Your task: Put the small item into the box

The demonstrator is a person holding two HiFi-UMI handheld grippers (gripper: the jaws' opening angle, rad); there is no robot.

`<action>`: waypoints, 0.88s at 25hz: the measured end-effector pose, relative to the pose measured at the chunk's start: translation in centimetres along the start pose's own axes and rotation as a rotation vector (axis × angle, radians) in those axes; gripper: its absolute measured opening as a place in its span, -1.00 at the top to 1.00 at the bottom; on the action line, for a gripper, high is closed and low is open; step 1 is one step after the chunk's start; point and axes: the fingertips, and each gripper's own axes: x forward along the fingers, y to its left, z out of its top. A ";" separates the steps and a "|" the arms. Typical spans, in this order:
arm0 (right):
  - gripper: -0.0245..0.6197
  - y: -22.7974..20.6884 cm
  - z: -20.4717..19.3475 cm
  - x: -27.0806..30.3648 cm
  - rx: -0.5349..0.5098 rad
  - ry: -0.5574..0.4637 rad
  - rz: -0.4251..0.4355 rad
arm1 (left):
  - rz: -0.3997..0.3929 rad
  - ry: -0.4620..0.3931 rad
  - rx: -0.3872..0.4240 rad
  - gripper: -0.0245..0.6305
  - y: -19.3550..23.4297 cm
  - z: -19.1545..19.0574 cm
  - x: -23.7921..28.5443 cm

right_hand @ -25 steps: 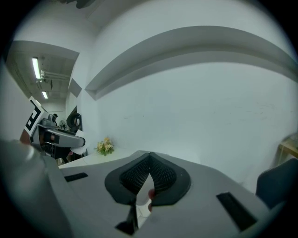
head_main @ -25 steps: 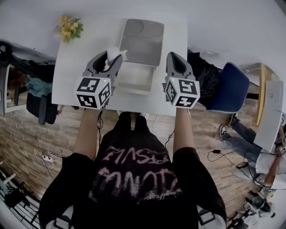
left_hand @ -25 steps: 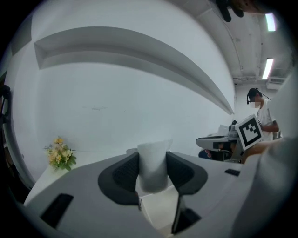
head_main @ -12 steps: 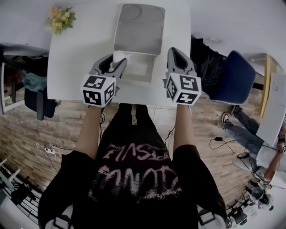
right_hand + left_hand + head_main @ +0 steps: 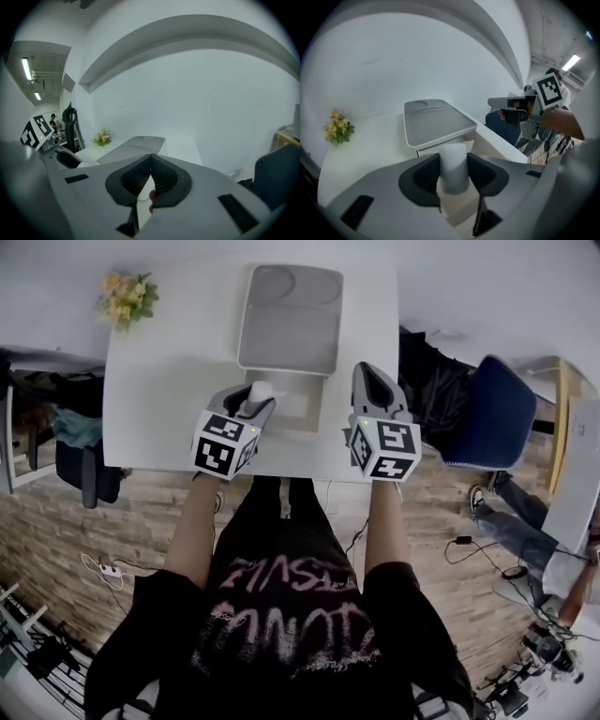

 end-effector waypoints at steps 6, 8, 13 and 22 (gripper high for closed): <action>0.90 -0.7 -0.5 -0.1 0.007 0.013 -0.014 | -0.022 0.083 0.030 0.35 -0.4 -1.3 1.1; 0.90 -1.0 -0.6 -0.1 0.009 0.014 -0.018 | -0.021 0.093 0.044 0.32 -0.4 -1.5 1.3; 0.90 -1.7 -0.8 -0.4 0.025 0.011 -0.035 | 0.012 0.072 0.061 0.25 -0.2 -1.0 1.3; 0.90 -1.4 -0.2 -0.7 0.031 -0.005 -0.035 | 0.057 -0.042 0.033 0.49 0.4 0.8 -0.2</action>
